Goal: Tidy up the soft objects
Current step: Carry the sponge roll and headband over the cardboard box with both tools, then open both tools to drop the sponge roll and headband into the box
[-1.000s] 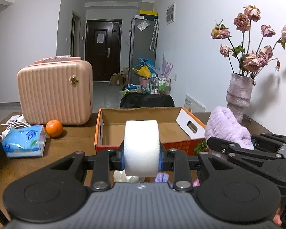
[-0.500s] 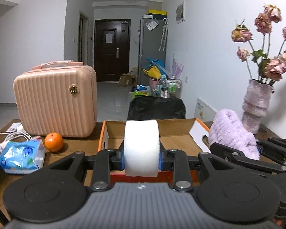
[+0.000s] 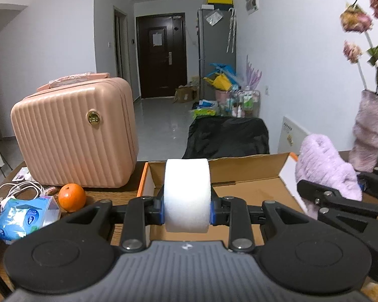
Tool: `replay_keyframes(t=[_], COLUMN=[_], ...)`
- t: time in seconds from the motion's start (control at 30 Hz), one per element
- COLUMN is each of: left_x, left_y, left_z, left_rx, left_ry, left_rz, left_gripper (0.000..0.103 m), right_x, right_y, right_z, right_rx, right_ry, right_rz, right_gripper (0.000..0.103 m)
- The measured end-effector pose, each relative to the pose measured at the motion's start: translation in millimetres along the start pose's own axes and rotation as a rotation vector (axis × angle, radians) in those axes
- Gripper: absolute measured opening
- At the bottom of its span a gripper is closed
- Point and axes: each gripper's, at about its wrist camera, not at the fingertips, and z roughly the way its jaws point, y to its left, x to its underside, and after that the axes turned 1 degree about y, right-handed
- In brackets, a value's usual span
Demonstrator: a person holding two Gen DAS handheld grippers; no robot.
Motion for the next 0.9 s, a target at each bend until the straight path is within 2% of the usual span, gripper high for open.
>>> replay_keyframes(t=[0.43, 0.53, 0.6, 0.63, 0.67, 0.73, 0.8, 0.87, 0.9], left_x=[-0.7, 1.1, 2.2, 2.7, 3.3, 4.0, 5.2, 5.6, 4.9], left_y=[0.0, 2.5, 4.3, 5.7, 7.8, 11.8, 12.7, 14.7, 15.4], left_z=[58.4, 67.0, 70.3, 71.7, 72.7, 73.6, 70.4, 68.0, 67.8], left_rx=[-0.059, -0.056, -0.054, -0.056, -0.053, -0.048, -0.070, -0.077, -0.085], left_ry=[0.068, 0.079, 0.087, 0.088, 0.087, 0.081, 0.061, 0.046, 0.042], left_rz=[0.007, -0.002, -0.007, -0.010, -0.012, -0.026, -0.025, -0.024, -0.024], left_gripper=[0.030, 0.032, 0.048, 0.062, 0.071, 0.082, 0.090, 0.102, 0.103], right_x=[-3.2, -1.1, 1.0, 2.1, 3.8, 5.5, 6.8, 7.0, 7.3], right_y=[-7.8, -7.5, -7.4, -7.9, -9.1, -12.1, -14.7, -18.8, -19.8], right_z=[60.3, 69.5, 72.5, 73.5, 74.0, 72.4, 69.2, 65.6, 64.0], right_rx=[0.009, 0.015, 0.027, 0.031, 0.032, 0.046, 0.060, 0.066, 0.066], right_ry=[0.092, 0.118, 0.130, 0.133, 0.136, 0.132, 0.121, 0.112, 0.111], right_rz=[0.006, 0.004, 0.008, 0.011, 0.015, 0.022, 0.032, 0.049, 0.057], right_gripper=[0.029, 0.034, 0.046, 0.048, 0.055, 0.070, 0.090, 0.097, 0.101])
